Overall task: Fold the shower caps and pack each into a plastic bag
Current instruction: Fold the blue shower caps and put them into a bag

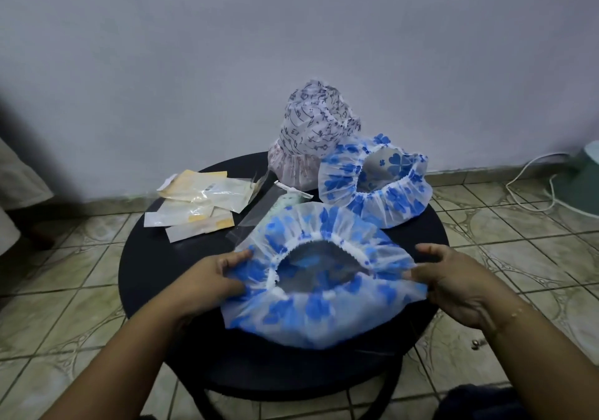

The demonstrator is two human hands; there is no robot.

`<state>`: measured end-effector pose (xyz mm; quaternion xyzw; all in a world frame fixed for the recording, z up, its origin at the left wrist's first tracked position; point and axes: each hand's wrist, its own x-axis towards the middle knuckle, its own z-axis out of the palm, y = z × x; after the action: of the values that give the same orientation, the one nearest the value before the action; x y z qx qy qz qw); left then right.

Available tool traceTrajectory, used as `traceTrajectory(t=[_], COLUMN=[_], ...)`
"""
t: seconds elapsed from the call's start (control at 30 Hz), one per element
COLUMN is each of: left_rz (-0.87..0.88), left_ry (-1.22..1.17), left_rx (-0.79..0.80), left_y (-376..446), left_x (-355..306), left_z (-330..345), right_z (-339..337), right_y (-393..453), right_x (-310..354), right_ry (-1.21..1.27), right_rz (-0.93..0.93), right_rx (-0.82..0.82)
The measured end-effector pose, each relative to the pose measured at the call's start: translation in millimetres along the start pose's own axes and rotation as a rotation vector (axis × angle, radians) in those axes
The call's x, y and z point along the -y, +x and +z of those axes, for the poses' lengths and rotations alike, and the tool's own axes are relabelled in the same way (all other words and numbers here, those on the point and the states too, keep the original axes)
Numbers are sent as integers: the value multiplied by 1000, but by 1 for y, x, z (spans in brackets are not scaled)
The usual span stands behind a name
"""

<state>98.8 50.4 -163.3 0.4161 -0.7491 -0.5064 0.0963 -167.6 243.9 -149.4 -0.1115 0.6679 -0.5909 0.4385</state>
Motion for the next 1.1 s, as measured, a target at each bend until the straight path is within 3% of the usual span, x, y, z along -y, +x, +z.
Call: traceTrajectory(t=[0.23, 0.33, 0.43, 0.53, 0.63, 0.7, 0.83, 0.97, 1.03, 1.1], left_rz=[26, 30, 173, 319, 400, 409, 225, 174, 131, 71], left_ry=[292, 429, 646, 734, 798, 760, 556, 313, 74, -167], left_rx=[-7, -113, -233, -235, -256, -319, -333, -475, -437, -281], left_y=[-10, -16, -17, -16, -16, -19, -21, -14, -9, -6], left_x=[-2, -7, -10, -13, -15, -19, -25, -24, -21, -21], left_z=[-15, -9, -1, 4, 7, 9, 11, 18, 21, 22], right_z=[0, 5, 3, 3, 3, 2, 3, 5, 7, 10], right_y=[5, -3, -15, -16, -9, -5, -6, -3, -2, -1], right_x=[-2, 2, 6, 4, 1, 1, 5, -2, -4, -6], right_ry=[-2, -330, -593, -556, -515, -432, -208, -348, -364, -341], right_rz=[-83, -151, -124, -85, -109, -146, -225, -193, -205, -225], right_rx=[-79, -138, -103, 27, -47, -108, -140, -112, -110, -112])
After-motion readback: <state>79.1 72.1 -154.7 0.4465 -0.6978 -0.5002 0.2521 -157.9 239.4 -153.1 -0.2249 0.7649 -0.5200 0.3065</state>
